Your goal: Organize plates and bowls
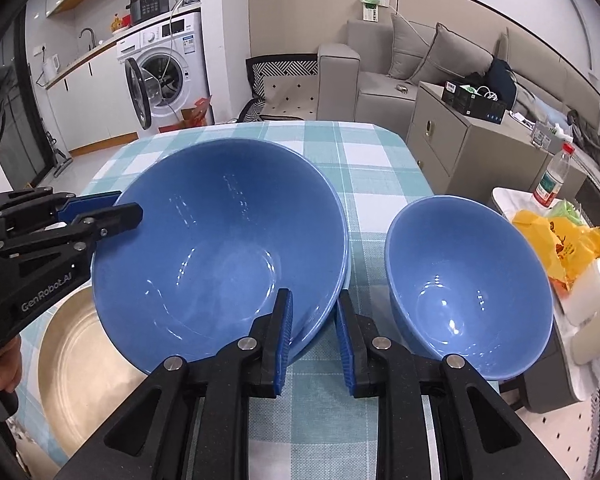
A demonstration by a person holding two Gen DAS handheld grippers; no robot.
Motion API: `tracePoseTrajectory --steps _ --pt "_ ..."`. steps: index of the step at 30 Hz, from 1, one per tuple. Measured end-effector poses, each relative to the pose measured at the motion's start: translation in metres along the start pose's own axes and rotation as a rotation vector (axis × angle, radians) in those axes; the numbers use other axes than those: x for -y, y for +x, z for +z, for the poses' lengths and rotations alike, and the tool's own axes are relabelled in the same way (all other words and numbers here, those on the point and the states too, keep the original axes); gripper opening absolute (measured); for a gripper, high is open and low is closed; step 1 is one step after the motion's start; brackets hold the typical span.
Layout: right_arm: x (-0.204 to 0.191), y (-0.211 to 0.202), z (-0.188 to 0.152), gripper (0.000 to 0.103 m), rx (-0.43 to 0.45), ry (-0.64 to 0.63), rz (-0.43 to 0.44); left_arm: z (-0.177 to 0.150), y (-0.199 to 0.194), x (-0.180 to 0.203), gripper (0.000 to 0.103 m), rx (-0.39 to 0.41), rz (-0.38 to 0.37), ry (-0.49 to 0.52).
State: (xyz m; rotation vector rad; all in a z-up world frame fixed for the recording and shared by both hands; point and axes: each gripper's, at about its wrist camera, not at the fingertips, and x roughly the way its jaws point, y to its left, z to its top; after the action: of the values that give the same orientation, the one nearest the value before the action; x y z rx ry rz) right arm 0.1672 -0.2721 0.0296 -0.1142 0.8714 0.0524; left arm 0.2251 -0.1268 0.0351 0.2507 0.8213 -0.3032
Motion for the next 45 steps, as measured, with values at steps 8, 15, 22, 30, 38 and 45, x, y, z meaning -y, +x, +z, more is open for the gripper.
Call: tracePoseTrajectory --steps 8,15,22,30,38,45 --pt "-0.005 -0.001 -0.002 0.023 0.015 -0.021 -0.025 -0.001 0.0 0.0 0.016 -0.006 0.008 0.004" --pt "-0.011 -0.005 -0.002 0.024 0.012 -0.049 -0.043 -0.001 -0.001 0.0 0.016 -0.013 0.011 0.005" --pt "-0.01 -0.004 -0.001 0.03 0.016 -0.045 -0.019 -0.002 0.0 -0.001 0.018 -0.013 0.01 0.008" --pt "-0.01 -0.002 -0.001 0.037 0.013 -0.045 -0.004 -0.002 -0.001 -0.003 0.022 -0.014 0.007 0.004" --pt "-0.004 -0.008 0.001 0.074 0.046 0.01 0.081 -0.002 -0.005 -0.011 0.047 -0.001 -0.003 -0.026" --pt "-0.011 -0.021 0.009 0.093 0.094 0.009 0.114 -0.002 -0.008 -0.017 0.05 0.008 -0.009 -0.049"
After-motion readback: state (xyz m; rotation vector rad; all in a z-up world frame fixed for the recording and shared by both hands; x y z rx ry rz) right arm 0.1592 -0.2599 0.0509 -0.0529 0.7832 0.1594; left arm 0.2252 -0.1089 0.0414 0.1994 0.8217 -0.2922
